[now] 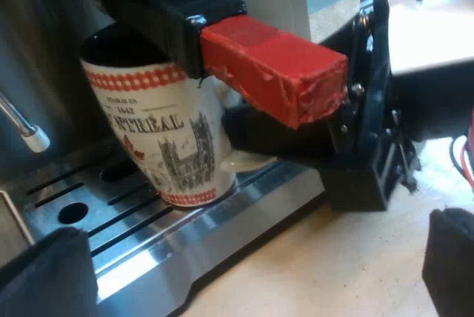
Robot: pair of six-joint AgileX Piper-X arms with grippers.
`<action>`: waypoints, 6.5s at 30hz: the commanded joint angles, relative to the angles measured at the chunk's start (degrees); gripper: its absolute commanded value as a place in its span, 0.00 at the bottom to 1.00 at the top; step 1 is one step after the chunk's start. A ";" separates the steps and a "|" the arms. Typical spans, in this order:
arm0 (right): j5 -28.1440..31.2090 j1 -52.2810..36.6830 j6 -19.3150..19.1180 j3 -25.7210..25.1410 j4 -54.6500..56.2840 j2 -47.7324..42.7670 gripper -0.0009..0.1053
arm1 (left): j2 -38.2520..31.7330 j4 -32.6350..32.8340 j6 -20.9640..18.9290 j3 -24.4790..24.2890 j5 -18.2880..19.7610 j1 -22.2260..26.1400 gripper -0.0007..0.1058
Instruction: Place mug into machine
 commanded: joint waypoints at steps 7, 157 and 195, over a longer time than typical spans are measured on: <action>-0.49 0.01 2.45 -0.46 2.24 -0.55 0.40 | -0.24 -0.93 -0.74 -0.13 -3.62 -0.22 0.86; 23.70 12.45 1.43 -22.30 26.42 -8.08 0.14 | -18.10 35.05 2.11 -26.63 5.20 -0.22 0.86; -15.94 -35.90 -2.24 -23.60 79.98 -53.35 0.57 | 7.21 41.16 -3.49 -49.61 9.33 31.65 0.86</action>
